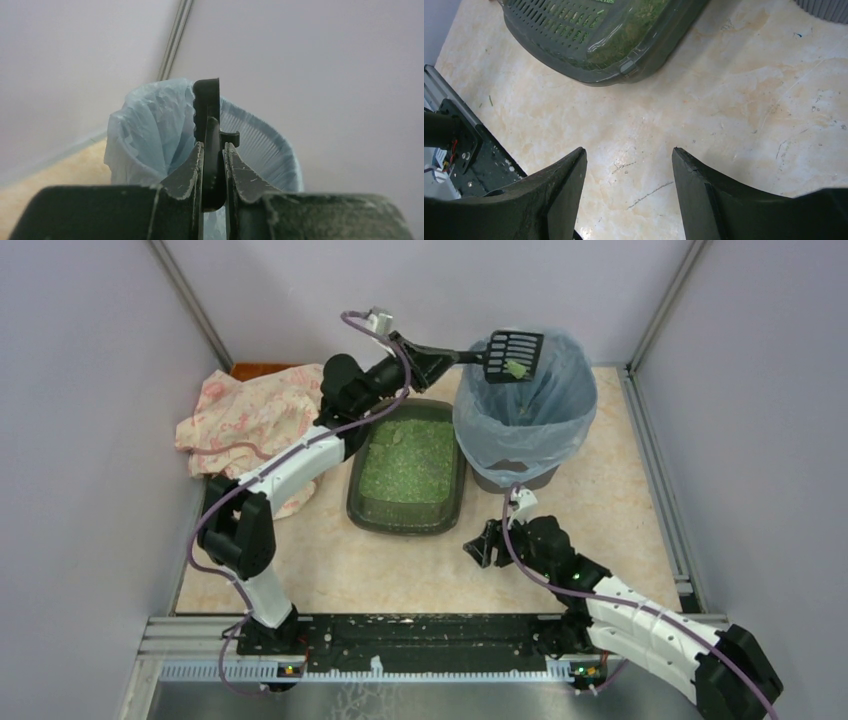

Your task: Clean the litter box

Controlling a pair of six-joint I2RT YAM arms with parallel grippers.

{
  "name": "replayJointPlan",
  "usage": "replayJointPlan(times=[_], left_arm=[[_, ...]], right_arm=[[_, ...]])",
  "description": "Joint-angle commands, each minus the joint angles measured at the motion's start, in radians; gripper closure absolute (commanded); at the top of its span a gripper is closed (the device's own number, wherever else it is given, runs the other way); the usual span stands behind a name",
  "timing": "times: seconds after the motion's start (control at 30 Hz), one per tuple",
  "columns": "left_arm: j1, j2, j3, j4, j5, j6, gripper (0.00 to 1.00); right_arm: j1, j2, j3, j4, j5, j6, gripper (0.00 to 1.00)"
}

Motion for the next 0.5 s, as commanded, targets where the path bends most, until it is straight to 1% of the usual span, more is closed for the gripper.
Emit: replayJointPlan(times=[0.0, 0.1, 0.2, 0.33, 0.4, 0.47], left_arm=[[-0.089, -0.114, -0.06, 0.061, -0.013, 0.425, 1.0], [-0.159, -0.15, -0.069, -0.002, -0.053, 0.616, 1.0], [-0.227, -0.176, -0.09, -0.043, -0.139, 0.762, 1.0], [-0.291, -0.212, -0.145, -0.039, -0.256, 0.862, 1.0], [-0.302, -0.223, -0.171, -0.018, -0.279, 0.883, 1.0], [-0.304, -0.217, -0.155, -0.048, -0.294, 0.889, 1.0]], right_arm=[[0.002, 0.017, 0.0, 0.065, 0.0, -0.009, 0.36], [0.002, 0.032, -0.002, 0.077, -0.004, -0.009, 0.36], [0.002, 0.051, -0.001, 0.088, -0.007, -0.01, 0.36], [0.002, 0.063, 0.002, 0.098, -0.009, -0.009, 0.36], [0.002, 0.068, 0.003, 0.099, -0.011, -0.009, 0.36], [0.002, 0.072, 0.006, 0.095, -0.013, -0.013, 0.36]])
